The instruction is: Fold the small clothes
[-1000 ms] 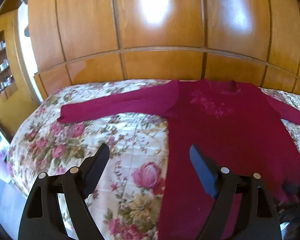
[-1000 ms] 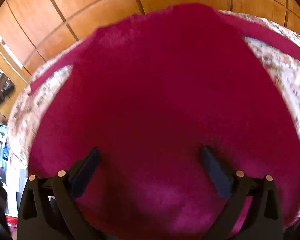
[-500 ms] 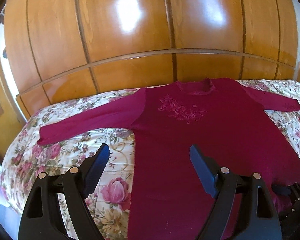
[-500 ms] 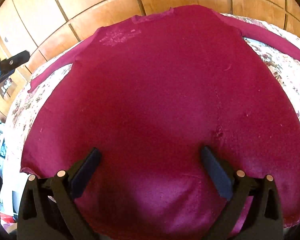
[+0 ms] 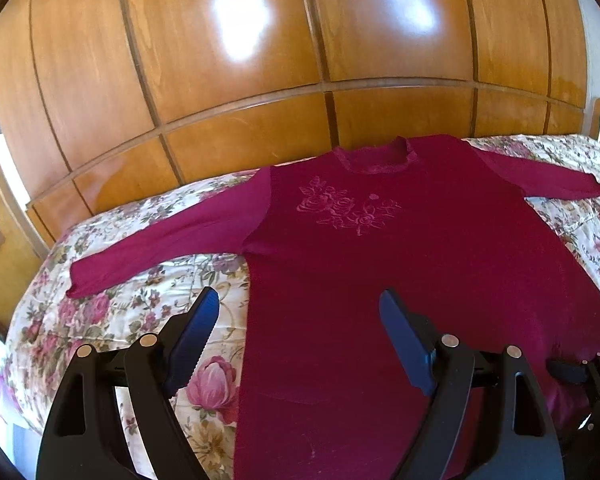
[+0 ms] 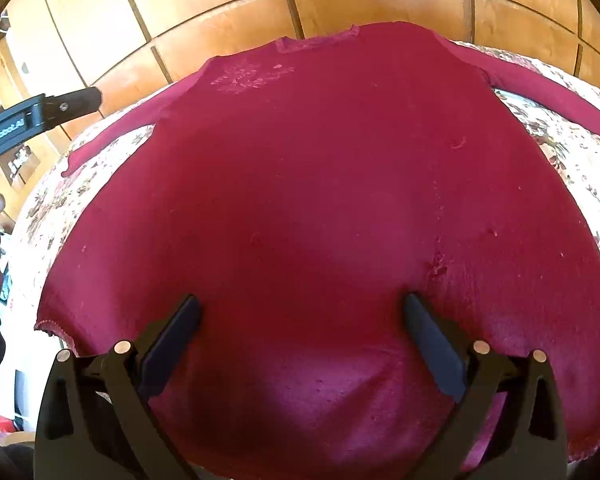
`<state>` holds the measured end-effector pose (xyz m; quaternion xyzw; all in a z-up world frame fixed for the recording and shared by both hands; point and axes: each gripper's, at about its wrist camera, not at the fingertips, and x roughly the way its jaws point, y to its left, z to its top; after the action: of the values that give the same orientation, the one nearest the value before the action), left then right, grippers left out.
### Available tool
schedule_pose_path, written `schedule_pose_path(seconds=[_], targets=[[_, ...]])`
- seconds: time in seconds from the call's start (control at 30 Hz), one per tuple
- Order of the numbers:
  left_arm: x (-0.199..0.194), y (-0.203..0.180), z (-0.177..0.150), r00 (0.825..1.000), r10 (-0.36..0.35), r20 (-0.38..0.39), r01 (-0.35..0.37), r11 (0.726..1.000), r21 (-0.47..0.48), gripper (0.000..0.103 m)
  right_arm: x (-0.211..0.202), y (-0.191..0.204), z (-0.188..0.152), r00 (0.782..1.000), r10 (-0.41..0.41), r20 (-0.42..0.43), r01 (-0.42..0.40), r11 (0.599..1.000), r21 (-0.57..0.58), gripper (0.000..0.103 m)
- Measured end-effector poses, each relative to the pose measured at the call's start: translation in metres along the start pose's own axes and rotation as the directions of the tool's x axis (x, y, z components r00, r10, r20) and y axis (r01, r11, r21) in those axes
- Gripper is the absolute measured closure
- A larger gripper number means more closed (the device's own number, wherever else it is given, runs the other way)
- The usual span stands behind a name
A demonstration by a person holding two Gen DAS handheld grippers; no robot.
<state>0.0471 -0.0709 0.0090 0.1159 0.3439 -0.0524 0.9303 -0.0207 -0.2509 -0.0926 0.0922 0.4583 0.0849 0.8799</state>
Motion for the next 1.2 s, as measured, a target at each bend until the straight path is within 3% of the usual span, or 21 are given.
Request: schedule_pose_path(seconds=[0.3,0.4,0.5,0.6,0.7,0.8,1.0,1.07,1.13,1.2], targets=[[0.012,-0.017,0.002,1.000,0.000,-0.026,0.001,0.999,0.043,0.022,-0.011,-0.011,0.006,0.996,0.081,-0.026,-0.080,0.997,0.024,0.002],[0.022,-0.021,0.001,0.999,-0.001,-0.046,0.003,0.999,0.048,0.016,-0.026,-0.034,0.017,0.984,0.175,-0.012,-0.172,0.975,0.142,0.008],[0.039,-0.023,-0.006,0.996,-0.019,-0.086,0.022,0.999,0.032,0.016,-0.047,-0.073,0.033,0.976,0.210,0.064,-0.219,0.941,0.258,0.016],[0.061,-0.023,-0.015,0.986,-0.058,-0.156,0.057,0.998,-0.008,0.016,-0.064,-0.131,0.046,0.977,0.154,0.150,-0.202,0.894,0.400,0.026],[0.079,-0.021,-0.025,0.973,-0.089,-0.211,0.080,0.995,-0.052,0.016,-0.072,-0.207,0.058,0.980,0.028,0.197,-0.136,0.818,0.559,0.036],[0.094,-0.014,-0.035,0.961,-0.127,-0.245,0.101,0.988,-0.113,0.014,-0.071,-0.265,0.068,0.976,-0.063,0.207,-0.091,0.751,0.653,0.041],[0.097,-0.009,-0.043,0.963,-0.145,-0.226,0.111,0.982,-0.156,0.007,-0.059,-0.378,0.093,0.950,-0.265,0.166,0.017,0.573,0.819,0.050],[0.099,-0.008,-0.044,0.964,-0.144,-0.225,0.109,0.980,-0.164,0.006,-0.055,-0.403,0.099,0.943,-0.293,0.156,0.022,0.525,0.851,0.052],[0.100,-0.008,-0.045,0.965,-0.141,-0.222,0.105,0.980,-0.167,0.005,-0.052,-0.427,0.110,0.938,-0.315,0.148,0.029,0.494,0.869,0.055],[0.101,-0.010,-0.045,0.966,-0.134,-0.223,0.099,0.982,-0.159,0.004,-0.050,-0.440,0.128,0.924,-0.367,0.109,0.099,0.503,0.859,0.055]])
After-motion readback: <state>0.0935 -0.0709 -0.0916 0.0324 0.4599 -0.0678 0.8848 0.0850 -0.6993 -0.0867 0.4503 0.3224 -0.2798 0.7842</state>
